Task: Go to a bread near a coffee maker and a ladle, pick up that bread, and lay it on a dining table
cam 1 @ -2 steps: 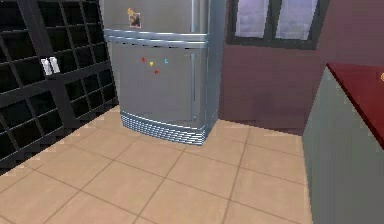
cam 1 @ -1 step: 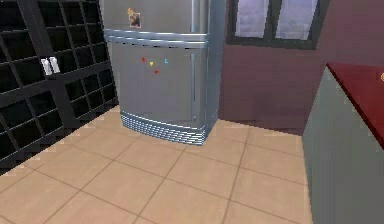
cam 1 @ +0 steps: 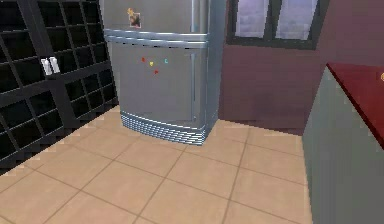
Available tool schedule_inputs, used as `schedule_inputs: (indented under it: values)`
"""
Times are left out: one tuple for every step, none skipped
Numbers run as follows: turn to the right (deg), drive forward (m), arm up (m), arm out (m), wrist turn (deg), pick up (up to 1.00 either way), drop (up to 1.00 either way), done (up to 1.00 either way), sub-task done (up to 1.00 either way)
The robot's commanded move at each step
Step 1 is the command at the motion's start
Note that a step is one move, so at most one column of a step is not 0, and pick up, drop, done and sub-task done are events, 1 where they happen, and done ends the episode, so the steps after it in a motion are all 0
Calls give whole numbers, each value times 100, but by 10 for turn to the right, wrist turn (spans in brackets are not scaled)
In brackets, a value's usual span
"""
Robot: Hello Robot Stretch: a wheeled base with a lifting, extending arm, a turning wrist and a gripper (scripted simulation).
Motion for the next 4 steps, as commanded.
schedule_inputs:
  values:
    - [0,0,0,0,450,0,0,0,0]
    - [0,0,0,0,60,0,0,0,0]
    - [0,0,-8,0,0,0,0,0,0]
    - [0,0,0,0,0,100,0,0,0]
